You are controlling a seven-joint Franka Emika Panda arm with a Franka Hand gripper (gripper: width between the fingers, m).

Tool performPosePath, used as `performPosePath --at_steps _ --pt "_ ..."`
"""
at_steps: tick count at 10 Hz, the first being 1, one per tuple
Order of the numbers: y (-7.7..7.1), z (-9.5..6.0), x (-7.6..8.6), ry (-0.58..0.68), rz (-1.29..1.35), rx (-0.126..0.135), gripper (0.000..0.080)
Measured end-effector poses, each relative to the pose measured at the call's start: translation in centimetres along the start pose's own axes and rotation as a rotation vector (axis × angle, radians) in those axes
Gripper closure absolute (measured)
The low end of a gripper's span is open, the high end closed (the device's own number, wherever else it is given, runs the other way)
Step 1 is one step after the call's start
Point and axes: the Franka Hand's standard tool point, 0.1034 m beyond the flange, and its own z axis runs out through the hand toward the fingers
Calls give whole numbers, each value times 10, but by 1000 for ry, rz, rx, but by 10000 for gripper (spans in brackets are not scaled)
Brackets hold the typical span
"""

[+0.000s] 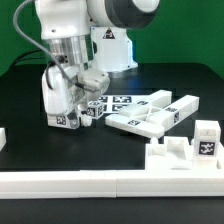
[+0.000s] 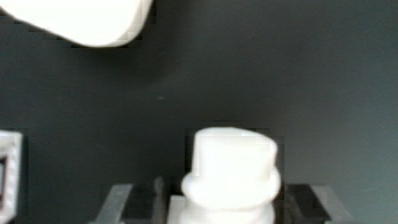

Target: Assemble chair

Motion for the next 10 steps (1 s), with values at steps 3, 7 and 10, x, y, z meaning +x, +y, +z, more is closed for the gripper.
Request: performPosePath --at_steps 3,7,10 --pt "4 3 -4 -15 -118 -40 512" --pt "-6 0 -6 0 -731 -48 512" --pt "-5 2 -2 -7 -993 -52 512"
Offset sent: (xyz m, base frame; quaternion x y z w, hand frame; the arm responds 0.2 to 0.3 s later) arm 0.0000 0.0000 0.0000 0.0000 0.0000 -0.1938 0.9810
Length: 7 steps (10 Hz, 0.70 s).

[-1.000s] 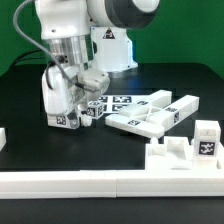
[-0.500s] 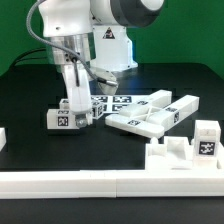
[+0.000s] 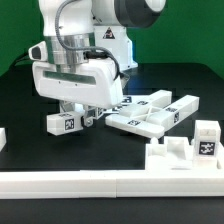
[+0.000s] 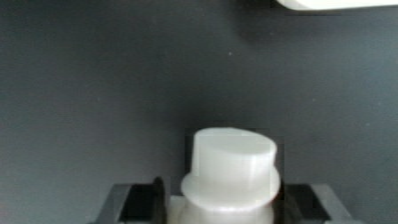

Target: Assemble chair

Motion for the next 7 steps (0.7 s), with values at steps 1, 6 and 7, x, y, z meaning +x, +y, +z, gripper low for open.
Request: performPosePath --at_steps 1,6,7 --pt "1 0 0 0 -57 -1 512" --pt "57 3 20 20 -621 -13 512" --pt "58 5 19 15 -669 -5 512"
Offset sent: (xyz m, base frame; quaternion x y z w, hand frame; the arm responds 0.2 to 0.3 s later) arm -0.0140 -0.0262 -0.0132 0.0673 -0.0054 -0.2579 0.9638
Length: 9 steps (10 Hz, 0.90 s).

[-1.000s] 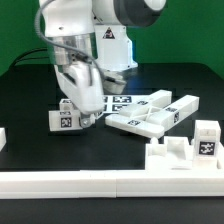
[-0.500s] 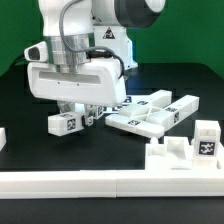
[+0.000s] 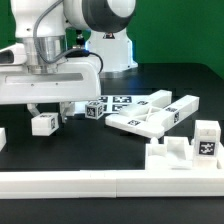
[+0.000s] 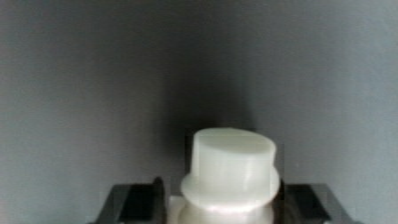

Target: Assemble chair

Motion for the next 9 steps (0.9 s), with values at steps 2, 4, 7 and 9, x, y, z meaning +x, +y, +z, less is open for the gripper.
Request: performPosePath --at_steps 2,4,7,9 --pt "0 0 0 -4 -7 -3 432" --pt "-4 1 2 -34 1 16 252" --pt "-4 -12 24 -157 73 76 153" --pt "2 -22 51 -336 196 104 153"
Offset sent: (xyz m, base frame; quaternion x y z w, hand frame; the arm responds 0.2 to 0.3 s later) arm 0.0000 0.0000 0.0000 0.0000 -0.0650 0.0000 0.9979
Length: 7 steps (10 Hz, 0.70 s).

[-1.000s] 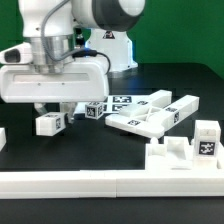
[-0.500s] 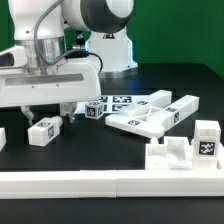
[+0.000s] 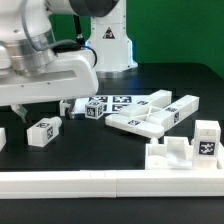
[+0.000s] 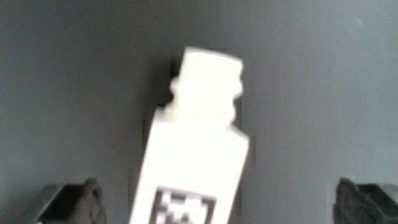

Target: Assemble chair

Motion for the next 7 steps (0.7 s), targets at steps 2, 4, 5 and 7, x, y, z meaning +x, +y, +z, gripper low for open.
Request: performPosePath --at_steps 2,4,5,7 --pt "-6 3 2 -114 9 21 151" --pt "-7 6 -2 -260 10 54 151" --pt "12 4 -1 -385 77 74 151" --pt "30 -1 15 -464 210 67 151"
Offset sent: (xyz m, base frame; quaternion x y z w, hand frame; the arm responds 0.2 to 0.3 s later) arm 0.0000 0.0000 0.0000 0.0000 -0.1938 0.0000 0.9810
